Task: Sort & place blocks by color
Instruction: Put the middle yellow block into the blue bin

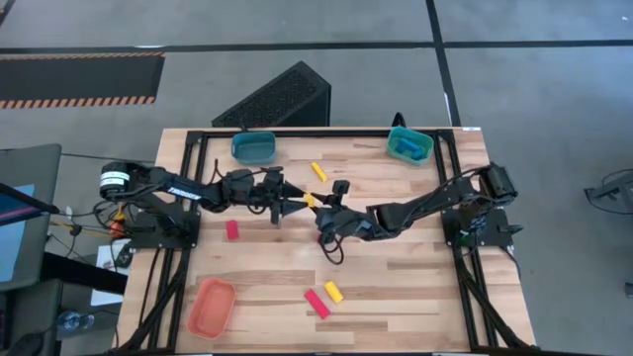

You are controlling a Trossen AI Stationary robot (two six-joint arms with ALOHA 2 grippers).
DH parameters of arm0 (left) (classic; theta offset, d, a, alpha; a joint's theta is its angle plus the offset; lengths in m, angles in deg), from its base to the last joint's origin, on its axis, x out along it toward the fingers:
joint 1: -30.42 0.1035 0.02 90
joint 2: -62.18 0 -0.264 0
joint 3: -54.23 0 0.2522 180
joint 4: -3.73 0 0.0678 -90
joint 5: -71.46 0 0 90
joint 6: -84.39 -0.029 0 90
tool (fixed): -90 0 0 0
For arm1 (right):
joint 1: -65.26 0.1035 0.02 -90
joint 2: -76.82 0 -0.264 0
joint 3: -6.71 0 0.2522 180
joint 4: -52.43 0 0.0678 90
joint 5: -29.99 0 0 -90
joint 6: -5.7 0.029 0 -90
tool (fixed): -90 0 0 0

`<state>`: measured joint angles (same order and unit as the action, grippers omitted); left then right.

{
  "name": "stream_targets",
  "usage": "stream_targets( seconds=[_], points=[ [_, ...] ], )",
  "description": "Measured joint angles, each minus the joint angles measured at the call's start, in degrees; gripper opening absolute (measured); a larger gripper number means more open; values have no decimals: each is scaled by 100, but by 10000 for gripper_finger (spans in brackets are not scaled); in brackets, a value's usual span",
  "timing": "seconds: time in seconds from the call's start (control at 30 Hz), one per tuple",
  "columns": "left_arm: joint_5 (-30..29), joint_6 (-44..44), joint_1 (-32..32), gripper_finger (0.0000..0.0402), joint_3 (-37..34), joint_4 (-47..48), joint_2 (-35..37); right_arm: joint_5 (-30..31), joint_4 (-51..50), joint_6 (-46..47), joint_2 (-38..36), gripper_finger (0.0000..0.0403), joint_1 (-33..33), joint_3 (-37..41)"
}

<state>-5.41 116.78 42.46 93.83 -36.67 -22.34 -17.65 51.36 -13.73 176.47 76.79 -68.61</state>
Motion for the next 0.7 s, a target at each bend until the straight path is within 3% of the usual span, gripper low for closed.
stream_targets(
  seconds=[0.3,0.7],
  points=[
    [-37,8,9,211,220,218,-2,-69,-6,-17,0,127,0,0],
    [31,135,24,115,223,264,11,-58,218,-1069,4,129,-258,13]
  ],
)
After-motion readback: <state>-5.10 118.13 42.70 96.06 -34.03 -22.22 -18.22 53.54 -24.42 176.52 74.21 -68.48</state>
